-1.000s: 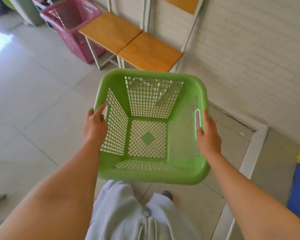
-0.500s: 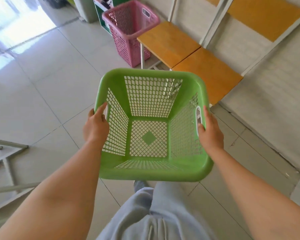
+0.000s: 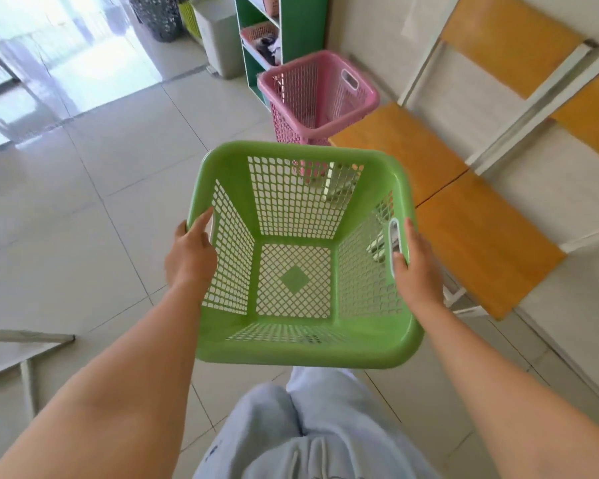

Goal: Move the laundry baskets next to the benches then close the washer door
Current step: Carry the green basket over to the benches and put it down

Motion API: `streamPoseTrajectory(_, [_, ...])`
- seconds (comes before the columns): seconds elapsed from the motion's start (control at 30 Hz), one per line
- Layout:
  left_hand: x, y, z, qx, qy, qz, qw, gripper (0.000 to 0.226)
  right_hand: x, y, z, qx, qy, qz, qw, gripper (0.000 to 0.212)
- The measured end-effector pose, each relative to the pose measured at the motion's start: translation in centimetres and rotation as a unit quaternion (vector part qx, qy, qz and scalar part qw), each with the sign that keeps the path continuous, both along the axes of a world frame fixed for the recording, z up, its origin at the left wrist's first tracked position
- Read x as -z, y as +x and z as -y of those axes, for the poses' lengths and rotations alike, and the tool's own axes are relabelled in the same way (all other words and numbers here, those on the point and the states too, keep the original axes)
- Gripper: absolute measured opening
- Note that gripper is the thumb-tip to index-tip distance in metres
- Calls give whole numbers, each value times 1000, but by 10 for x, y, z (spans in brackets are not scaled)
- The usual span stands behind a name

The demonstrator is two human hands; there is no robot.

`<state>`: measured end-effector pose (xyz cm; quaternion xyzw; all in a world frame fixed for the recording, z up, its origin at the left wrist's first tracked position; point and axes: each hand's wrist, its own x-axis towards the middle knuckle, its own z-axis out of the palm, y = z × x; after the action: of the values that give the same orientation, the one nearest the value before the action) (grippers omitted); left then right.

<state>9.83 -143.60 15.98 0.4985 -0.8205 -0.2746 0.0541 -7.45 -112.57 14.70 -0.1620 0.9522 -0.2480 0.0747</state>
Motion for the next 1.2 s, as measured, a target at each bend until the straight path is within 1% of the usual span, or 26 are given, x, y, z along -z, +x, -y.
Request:
streamPoseTrajectory(0.13, [-7,-47,62,7,-11,-10,1000,51,-11,-44,61,17,-5,-5,1000,64])
streamPoseTrajectory(0.3, [-12,-105,152,38,-23,-17,999,53,-19,-85,144,58,-17,-12,998,64])
streamPoseTrajectory(0.5, [-35,-157,268,105,-36,-42,993,55,-26,-88,246,138,-42,-47,988,66])
streamPoseTrajectory(0.7, [-68,-203,364,156,-79,-75,982,55,-39,-92,338,181,-100,-120,971,62])
streamPoseTrajectory(0.87, [-90,-250,416,170,-104,-146,969,58,-54,-120,390,232,-130,-193,944,60])
streamPoseTrajectory(0.93, [-94,-268,427,165,-117,-180,963,58,-61,-135,404,240,-141,-225,934,57])
streamPoseTrajectory(1.03, [-95,-300,436,152,-112,-227,955,59,-67,-159,416,244,-151,-267,920,54])
streamPoseTrajectory(1.2, [-89,-371,442,180,-117,-257,942,60,-57,-215,422,287,-156,-274,905,54])
